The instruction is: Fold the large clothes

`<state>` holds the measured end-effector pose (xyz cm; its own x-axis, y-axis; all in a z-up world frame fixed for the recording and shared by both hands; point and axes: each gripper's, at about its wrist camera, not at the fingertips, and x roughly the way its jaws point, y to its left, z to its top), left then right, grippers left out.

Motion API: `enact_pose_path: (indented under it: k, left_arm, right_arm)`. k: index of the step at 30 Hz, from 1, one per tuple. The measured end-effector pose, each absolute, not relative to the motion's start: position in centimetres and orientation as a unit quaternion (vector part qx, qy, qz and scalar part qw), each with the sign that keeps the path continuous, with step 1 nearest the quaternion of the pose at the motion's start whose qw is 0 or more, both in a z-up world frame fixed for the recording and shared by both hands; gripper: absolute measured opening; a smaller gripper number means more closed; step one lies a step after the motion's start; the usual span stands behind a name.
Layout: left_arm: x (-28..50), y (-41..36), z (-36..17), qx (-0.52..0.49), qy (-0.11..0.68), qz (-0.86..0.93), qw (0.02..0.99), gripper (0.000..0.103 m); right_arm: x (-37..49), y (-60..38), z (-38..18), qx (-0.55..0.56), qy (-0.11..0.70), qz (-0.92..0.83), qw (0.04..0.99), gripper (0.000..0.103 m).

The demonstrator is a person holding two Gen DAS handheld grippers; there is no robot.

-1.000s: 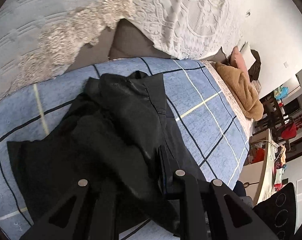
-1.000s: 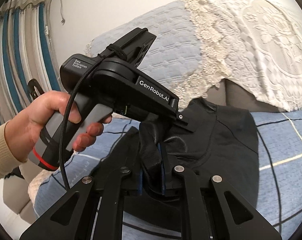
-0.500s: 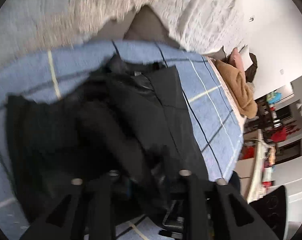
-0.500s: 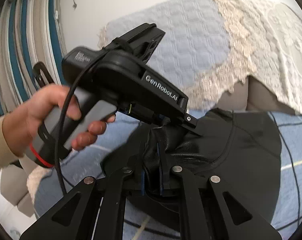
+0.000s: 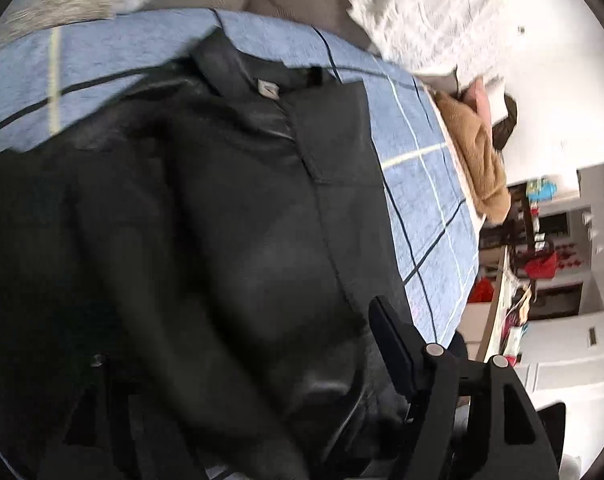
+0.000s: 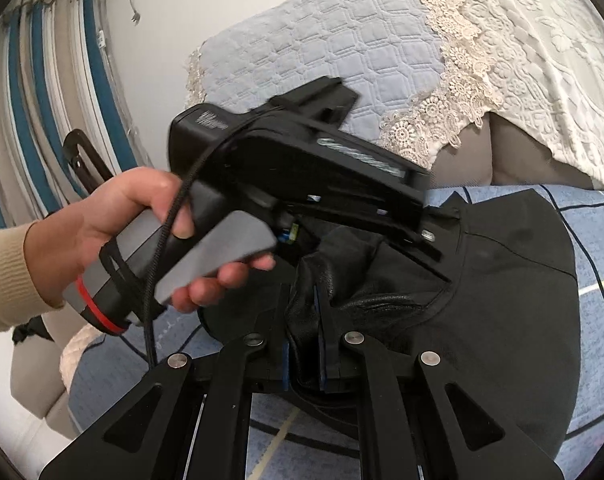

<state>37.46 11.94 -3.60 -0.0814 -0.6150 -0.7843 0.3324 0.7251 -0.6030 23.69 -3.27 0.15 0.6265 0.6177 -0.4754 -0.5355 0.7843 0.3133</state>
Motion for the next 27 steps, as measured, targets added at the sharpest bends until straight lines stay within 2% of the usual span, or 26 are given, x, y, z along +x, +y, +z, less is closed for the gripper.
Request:
enact_pose_path:
  k: [1, 3, 4, 5, 8, 9, 10, 12, 15, 16, 17, 18, 25, 26, 27]
  left_arm:
    - [37.5, 11.4, -3.7, -0.098, 0.646, -0.351, 0.671, 0.073]
    - [37.3, 10.3, -3.4, -0.072, 0.642, -0.358, 0.674, 0.064]
    - [37.1, 9.9, -3.4, -0.056, 0.641, -0.356, 0.677, 0.050]
    - [37.0, 9.5, -3.4, -0.038, 0.644, -0.355, 0.677, 0.041]
    - [36.7, 8.9, -2.9, -0.021, 0.641, -0.358, 0.679, 0.024]
    - [36.6, 8.7, -2.7, -0.011, 0.638, -0.358, 0.682, 0.021]
    - [36.5, 8.5, -2.6, -0.002, 0.636, -0.355, 0.685, 0.019]
    - [36.6, 8.3, -2.6, 0.001, 0.637, -0.357, 0.683, 0.019]
    - [37.0, 8.8, -2.5, -0.010, 0.640, -0.361, 0.678, 0.019]
    - [37.0, 8.9, -2.4, -0.012, 0.639, -0.359, 0.680, 0.019]
    - [37.0, 9.0, -2.2, -0.014, 0.638, -0.361, 0.681, 0.019]
    - [37.0, 9.0, -2.1, -0.018, 0.636, -0.363, 0.680, 0.019]
    - [37.4, 9.4, -1.5, -0.040, 0.634, -0.366, 0.680, 0.019]
    - [37.4, 9.4, -1.2, -0.041, 0.632, -0.369, 0.680, 0.018]
    - [37.4, 9.5, -0.8, -0.038, 0.628, -0.371, 0.683, 0.018]
  right_arm:
    - [23.6, -3.2, 0.0, 0.067, 0.291, 0.321, 0.899, 0.009]
    - [23.7, -3.3, -0.2, 0.070, 0.298, 0.323, 0.896, 0.009]
    - [23.8, -3.6, -0.3, 0.076, 0.301, 0.321, 0.895, 0.009]
    - [23.8, -3.8, -0.3, 0.078, 0.304, 0.320, 0.894, 0.010]
    - [23.7, -4.4, -0.5, 0.074, 0.313, 0.323, 0.890, 0.013]
    - [23.5, -4.6, -0.5, 0.071, 0.315, 0.321, 0.890, 0.015]
    - [23.2, -4.9, -0.4, 0.069, 0.316, 0.322, 0.890, 0.017]
    - [21.9, -5.8, 0.0, 0.060, 0.307, 0.329, 0.891, 0.034]
    - [19.5, -7.2, 0.7, 0.029, 0.277, 0.319, 0.906, 0.050]
    - [19.0, -7.5, 0.6, 0.015, 0.273, 0.302, 0.913, 0.057]
    - [18.4, -7.7, 0.5, -0.006, 0.271, 0.281, 0.921, 0.073]
    - [17.8, -7.9, 0.2, -0.033, 0.266, 0.258, 0.928, 0.076]
    - [19.3, -3.9, -2.9, -0.176, 0.270, 0.170, 0.931, 0.076]
    - [19.6, -3.5, -3.0, -0.181, 0.267, 0.156, 0.934, 0.073]
    - [19.8, -3.5, -2.7, -0.173, 0.263, 0.149, 0.937, 0.061]
